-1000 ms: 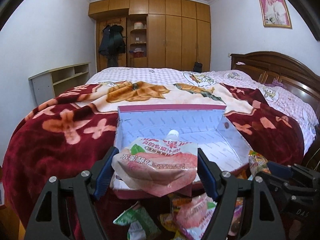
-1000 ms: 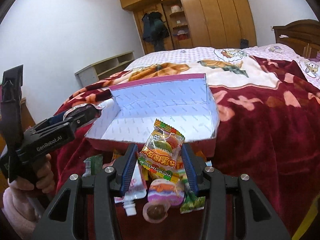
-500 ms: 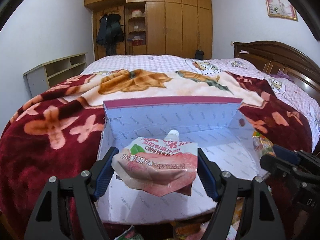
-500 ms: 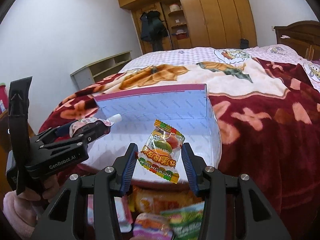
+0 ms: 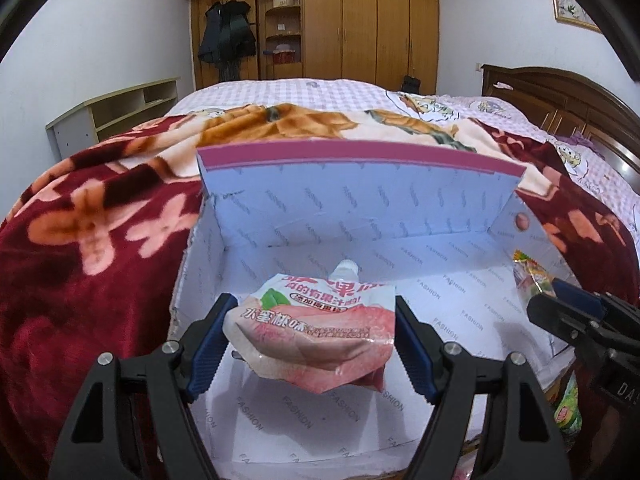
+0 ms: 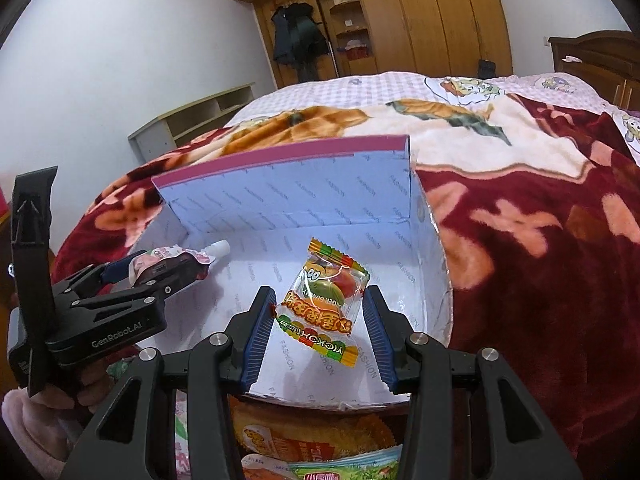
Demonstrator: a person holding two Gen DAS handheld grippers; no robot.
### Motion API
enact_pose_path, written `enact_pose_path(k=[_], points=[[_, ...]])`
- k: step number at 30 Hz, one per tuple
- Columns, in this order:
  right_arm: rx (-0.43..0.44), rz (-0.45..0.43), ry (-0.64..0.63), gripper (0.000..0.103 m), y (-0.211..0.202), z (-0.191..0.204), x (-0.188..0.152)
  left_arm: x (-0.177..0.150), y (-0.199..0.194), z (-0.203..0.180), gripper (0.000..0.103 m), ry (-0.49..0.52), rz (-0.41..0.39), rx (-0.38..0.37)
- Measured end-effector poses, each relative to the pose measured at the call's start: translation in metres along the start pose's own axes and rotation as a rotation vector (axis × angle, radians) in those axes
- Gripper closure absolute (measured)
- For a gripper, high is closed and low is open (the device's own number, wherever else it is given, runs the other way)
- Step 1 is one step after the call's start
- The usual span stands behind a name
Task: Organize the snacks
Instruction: 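Carry the pouch and candy into the pink box while opening both tools, then withdraw both open tools from the box back toward the snack pile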
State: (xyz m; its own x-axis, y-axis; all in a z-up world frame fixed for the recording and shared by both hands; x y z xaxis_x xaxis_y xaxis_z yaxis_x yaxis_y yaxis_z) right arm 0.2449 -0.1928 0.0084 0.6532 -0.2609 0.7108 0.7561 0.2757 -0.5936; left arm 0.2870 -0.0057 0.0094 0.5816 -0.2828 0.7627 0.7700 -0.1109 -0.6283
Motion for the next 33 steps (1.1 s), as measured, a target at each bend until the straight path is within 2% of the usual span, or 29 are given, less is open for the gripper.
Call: enact_pose_path(k=[13, 20, 27, 33], points=[[-0.02, -0.002, -0.025, 0.056, 0.005, 0.0, -0.002, -0.009, 0.006, -0.004, 0.023, 0.014, 0.043, 0.014], [-0.015, -0.003, -0.013, 0.055, 0.004, 0.0, -0.003, -0.011, 0.004, -0.012, 0.022, 0.03, 0.045, -0.009], [-0.011, -0.002, -0.012, 0.049, 0.003, 0.003, -0.005, -0.006, -0.006, -0.005, 0.01, 0.009, 0.005, 0.011], [-0.008, 0.0, -0.011, 0.042, 0.001, 0.007, -0.006, -0.006, -0.01, -0.001, 0.009, -0.007, -0.001, 0.011]])
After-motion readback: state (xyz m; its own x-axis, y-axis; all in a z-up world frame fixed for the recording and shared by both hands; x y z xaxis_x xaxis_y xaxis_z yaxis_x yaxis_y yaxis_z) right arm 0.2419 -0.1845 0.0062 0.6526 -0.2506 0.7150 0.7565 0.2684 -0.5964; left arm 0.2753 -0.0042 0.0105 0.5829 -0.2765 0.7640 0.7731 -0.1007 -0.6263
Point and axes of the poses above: each gripper's, at about its wrist camera, not at the fingertips, and y roughly the way its jaws point, z to its left, x to its top, the point moved 7 cm from there along y, roughly the way its jaws point, and after that the axes turned 11 degrees about y, right-handed, at the moved point
